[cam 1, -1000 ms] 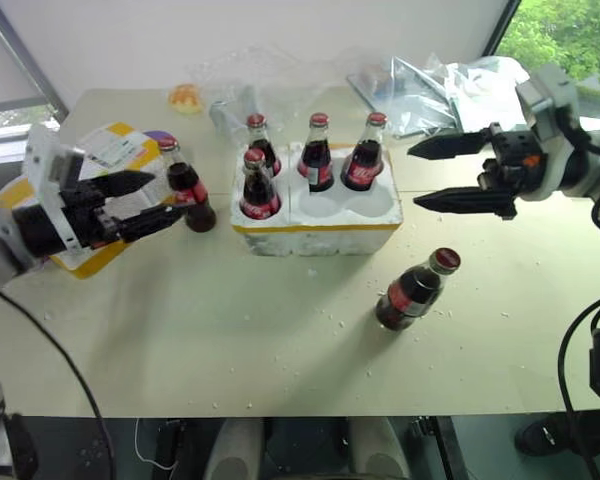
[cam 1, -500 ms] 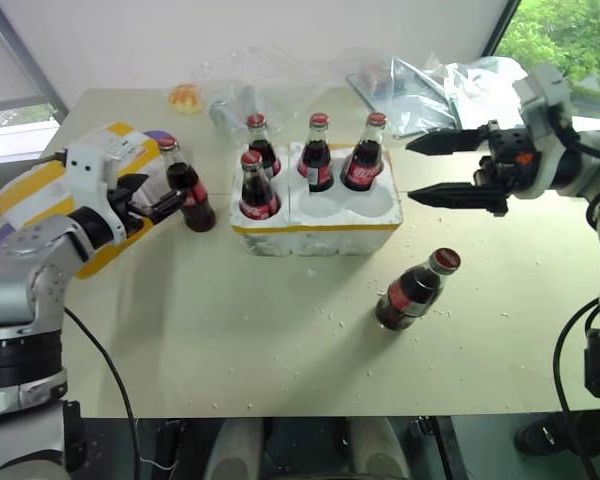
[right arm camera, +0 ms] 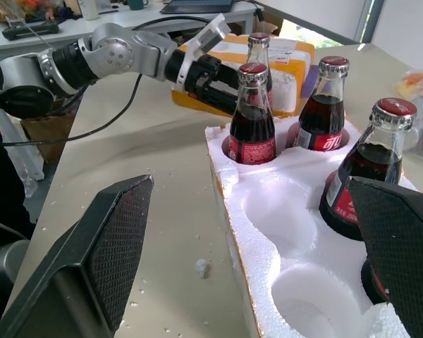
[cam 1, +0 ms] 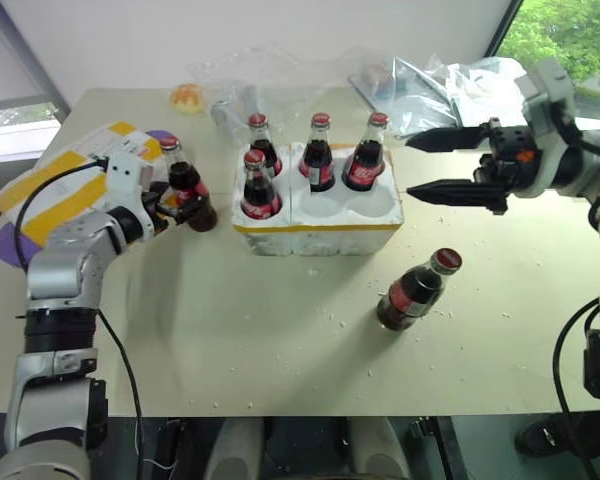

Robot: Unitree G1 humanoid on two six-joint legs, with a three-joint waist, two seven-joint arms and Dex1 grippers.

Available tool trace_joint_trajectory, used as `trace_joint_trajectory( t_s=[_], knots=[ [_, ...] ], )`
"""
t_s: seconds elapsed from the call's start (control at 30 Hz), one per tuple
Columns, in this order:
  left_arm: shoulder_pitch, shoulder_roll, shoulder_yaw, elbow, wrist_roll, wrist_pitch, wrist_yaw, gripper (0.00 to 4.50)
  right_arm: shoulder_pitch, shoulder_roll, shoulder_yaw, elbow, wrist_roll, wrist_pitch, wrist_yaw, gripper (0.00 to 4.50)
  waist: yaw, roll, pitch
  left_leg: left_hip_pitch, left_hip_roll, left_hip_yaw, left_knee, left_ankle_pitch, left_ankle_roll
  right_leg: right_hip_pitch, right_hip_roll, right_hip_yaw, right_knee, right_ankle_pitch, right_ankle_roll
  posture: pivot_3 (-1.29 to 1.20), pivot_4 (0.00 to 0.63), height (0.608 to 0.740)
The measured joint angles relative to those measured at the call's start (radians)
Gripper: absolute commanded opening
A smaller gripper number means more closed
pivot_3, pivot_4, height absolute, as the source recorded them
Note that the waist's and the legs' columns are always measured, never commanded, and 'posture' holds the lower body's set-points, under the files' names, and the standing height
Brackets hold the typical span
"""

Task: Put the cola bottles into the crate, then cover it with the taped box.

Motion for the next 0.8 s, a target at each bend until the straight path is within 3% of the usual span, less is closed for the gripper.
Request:
trace_joint_trajectory(
  t_s=[0.13,0.23,0.3,0.63,0.8],
  knots=[
    [-0.016,-0.008,-0.001,0.042,0.013,-0.024,-0.013,4.46,0.007,0.003,0.0,-0.001,0.002,0.002,-0.007,4.5,0.0,0.0,0.0,0.0,0.0,0.0,0.0,0.0,0.0,0.0,0.0,0.0,0.0,0.0,0.0,0.0,0.15,0.737],
    [-0.021,-0.009,-0.001,0.051,0.016,-0.035,-0.033,3.61,0.01,0.006,0.0,-0.003,0.005,0.004,-0.014,4.5,0.001,0.0,0.0,0.0,0.0,0.0,0.0,0.0,0.0,0.0,0.0,0.0,0.0,0.0,0.0,0.0,0.15,0.737],
    [-0.021,-0.01,-0.001,0.054,0.016,-0.04,-0.039,2.79,0.014,0.007,-0.001,-0.007,0.011,0.005,-0.017,4.5,0.0,0.0,0.0,0.0,0.0,0.0,0.0,0.0,0.0,0.0,0.0,0.0,0.0,0.0,0.0,0.0,0.15,0.737],
    [0.007,0.008,0.002,0.012,0.016,-0.025,-0.057,2.76,0.042,0.007,-0.02,-0.02,0.021,-0.007,-0.01,4.5,-0.004,0.0,0.0,0.0,0.0,0.0,0.0,0.0,0.0,0.0,0.0,0.0,0.0,0.0,0.0,0.0,0.15,0.737],
    [0.133,0.111,0.038,-0.172,-0.059,0.085,-0.13,2.76,0.045,0.007,-0.021,-0.013,0.019,-0.019,0.004,4.5,-0.007,0.0,0.0,0.0,0.0,0.0,-0.001,0.0,0.0,-0.001,0.0,0.0,0.0,0.0,0.0,0.0,0.15,0.737]
  ],
)
